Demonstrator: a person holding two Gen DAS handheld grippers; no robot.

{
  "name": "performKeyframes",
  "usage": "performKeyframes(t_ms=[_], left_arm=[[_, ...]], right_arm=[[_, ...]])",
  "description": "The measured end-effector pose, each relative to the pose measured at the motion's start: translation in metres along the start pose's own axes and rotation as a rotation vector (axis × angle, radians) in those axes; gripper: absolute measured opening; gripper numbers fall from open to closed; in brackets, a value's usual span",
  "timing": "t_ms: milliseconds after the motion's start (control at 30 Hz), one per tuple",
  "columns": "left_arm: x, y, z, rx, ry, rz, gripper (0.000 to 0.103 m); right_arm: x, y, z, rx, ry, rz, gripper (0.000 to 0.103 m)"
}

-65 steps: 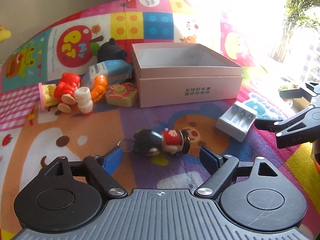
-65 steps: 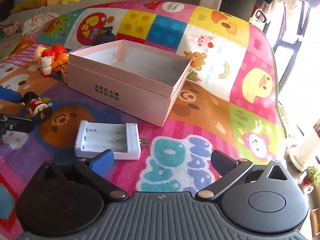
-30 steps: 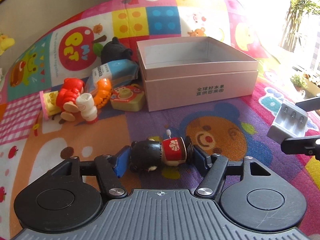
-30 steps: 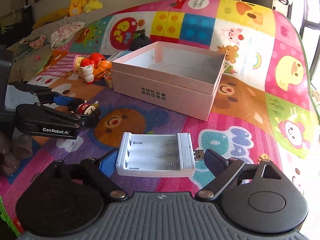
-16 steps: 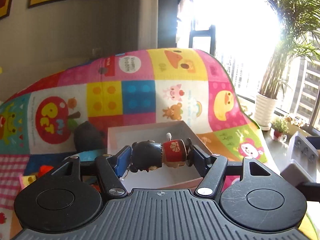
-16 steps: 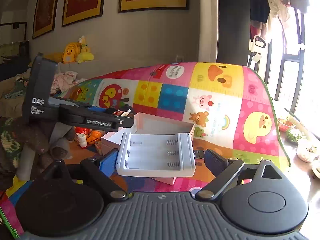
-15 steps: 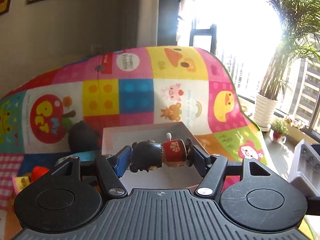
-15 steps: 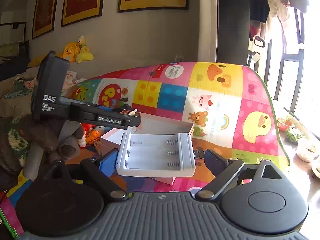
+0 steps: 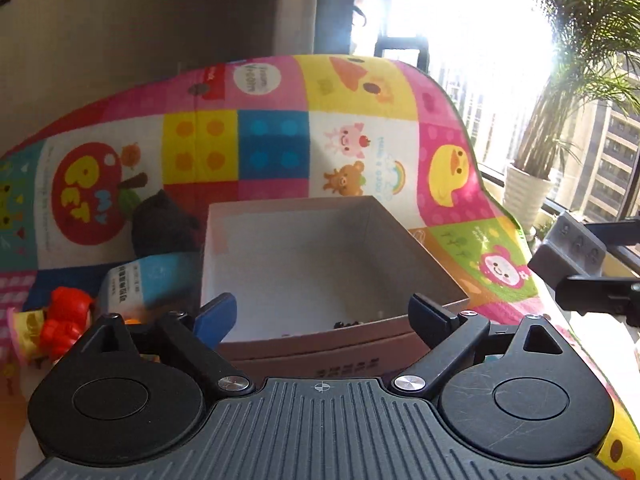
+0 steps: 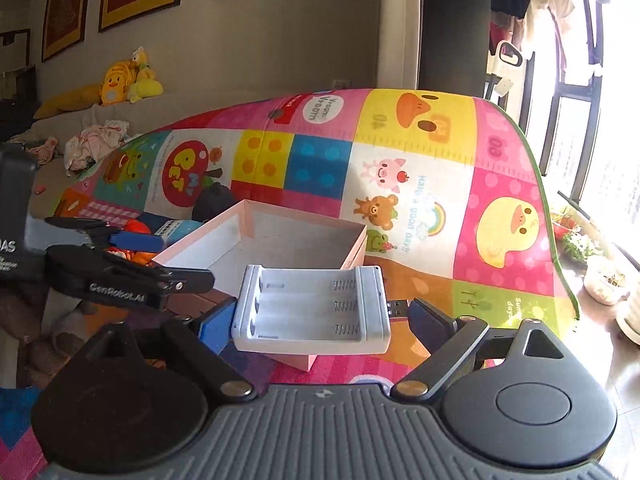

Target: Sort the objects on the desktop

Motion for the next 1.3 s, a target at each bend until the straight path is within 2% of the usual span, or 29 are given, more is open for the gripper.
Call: performKeyframes(t_ms=[133,267,333,400,533,633,700,767,833,867,900,1000,1133,1233,1300], left_arm=[[-0.02,-0.035,-0.029,-0.043,0.09,-0.009,0.097],[-0.02,-0.064,-0.063,-0.15,0.132,-0.069,0.099],[-0.019,-0.073,-0.079,-0.195,0.149,-0.087,0.099],[-0.022,-0.08,-0.092,-0.221,0.168,-0.09,0.1],[-0.027,-0.089,-0.108,-0.261,0.191,-0.086,0.101],[-0.025,-0.092,-0.116,-0.317,0.17,-0.095,0.101],[-0.027,-0.092,-0.121,-0.34,0.172,-0.076,0.101],[-0.033,-0.092,-0.13,-0.375,0.23,-0.04,0.101],[-0.039,-0.092,-0.146,-0.438,0.309,-0.014,0.101],[-0.042,-0.093,-0.155,-0.479,0.333,-0.01,0.101],[-0.044,-0.095,-0.163,-0.514,0.345,-0.009,0.101],[-0.05,-0.101,-0.184,-0.588,0.373,-0.011,0.101],[-0.064,-0.108,-0.197,-0.631,0.431,0.021,0.102],[-0.066,-0.114,-0.204,-0.662,0.447,0.022,0.102],[-0.066,-0.117,-0.208,-0.691,0.427,0.021,0.102]], right_arm=[[0.052,0.047,-0.014,-0.021,0.06,-0.064,0.091],[0.126,0.079,-0.031,0.005,0.064,-0.217,0.091],[0.165,0.083,-0.035,0.014,0.02,-0.304,0.091],[0.186,0.083,-0.035,0.015,-0.012,-0.346,0.091],[0.198,0.077,-0.03,0.03,-0.034,-0.4,0.094],[0.183,0.077,-0.033,0.04,-0.042,-0.357,0.094],[0.165,0.079,-0.047,-0.005,-0.037,-0.282,0.094],[0.141,0.081,-0.077,-0.112,-0.019,-0.179,0.092],[0.125,0.076,-0.115,-0.247,-0.013,-0.097,0.079],[0.121,0.07,-0.135,-0.315,-0.008,-0.07,0.065],[0.119,0.063,-0.153,-0.377,0.004,-0.06,0.057],[0.126,0.043,-0.203,-0.474,0.088,-0.073,0.055],[0.149,0.028,-0.244,-0.503,0.12,-0.071,0.056],[0.16,0.022,-0.265,-0.565,0.097,-0.028,0.056],[0.167,0.021,-0.276,-0.6,0.067,0.001,0.056]])
Point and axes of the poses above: each gripper's, at about its wrist camera, not at the fingertips, and x roughly the way its jaws point, z to its right, y to its top, the point moved 4 cm from there along x, roughly the way its jaws point, and after that the axes turned 10 degrees about -z, right-handed, at the moved point
